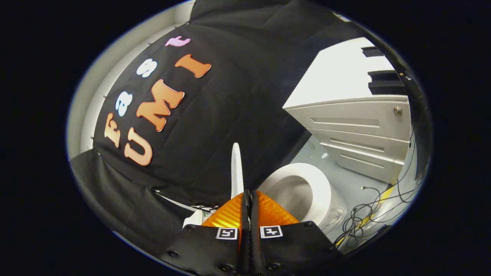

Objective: Open the toilet lid.

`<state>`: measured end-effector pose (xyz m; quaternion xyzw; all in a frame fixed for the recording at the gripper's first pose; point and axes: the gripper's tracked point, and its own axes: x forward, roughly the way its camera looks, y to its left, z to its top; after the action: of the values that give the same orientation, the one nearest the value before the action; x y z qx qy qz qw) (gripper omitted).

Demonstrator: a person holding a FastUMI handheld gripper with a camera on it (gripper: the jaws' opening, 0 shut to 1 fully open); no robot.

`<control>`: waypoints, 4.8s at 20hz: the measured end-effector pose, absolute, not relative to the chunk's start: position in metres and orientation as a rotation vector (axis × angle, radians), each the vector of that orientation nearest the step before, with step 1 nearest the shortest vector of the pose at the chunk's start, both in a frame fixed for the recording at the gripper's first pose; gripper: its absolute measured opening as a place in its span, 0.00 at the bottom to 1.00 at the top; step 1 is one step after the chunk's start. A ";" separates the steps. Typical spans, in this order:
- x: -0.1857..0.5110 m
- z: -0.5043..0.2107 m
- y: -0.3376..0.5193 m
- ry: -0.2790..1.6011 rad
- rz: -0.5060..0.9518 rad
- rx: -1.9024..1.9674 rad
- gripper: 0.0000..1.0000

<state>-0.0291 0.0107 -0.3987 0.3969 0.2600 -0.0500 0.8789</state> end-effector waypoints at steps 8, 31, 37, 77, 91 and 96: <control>-0.025 -0.355 0.059 0.542 -0.077 0.645 0.08; -0.026 -0.262 0.237 0.476 0.084 0.295 0.08; -0.031 -0.252 0.281 0.471 0.132 0.230 0.08; -0.088 -0.234 0.495 0.401 0.382 -0.101 0.22; -0.064 -0.136 0.409 0.265 0.316 -0.001 0.98; -0.040 -0.111 0.330 0.237 0.230 0.007 0.98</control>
<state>-0.0398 0.3299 -0.1106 0.0035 0.1180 0.1145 0.9864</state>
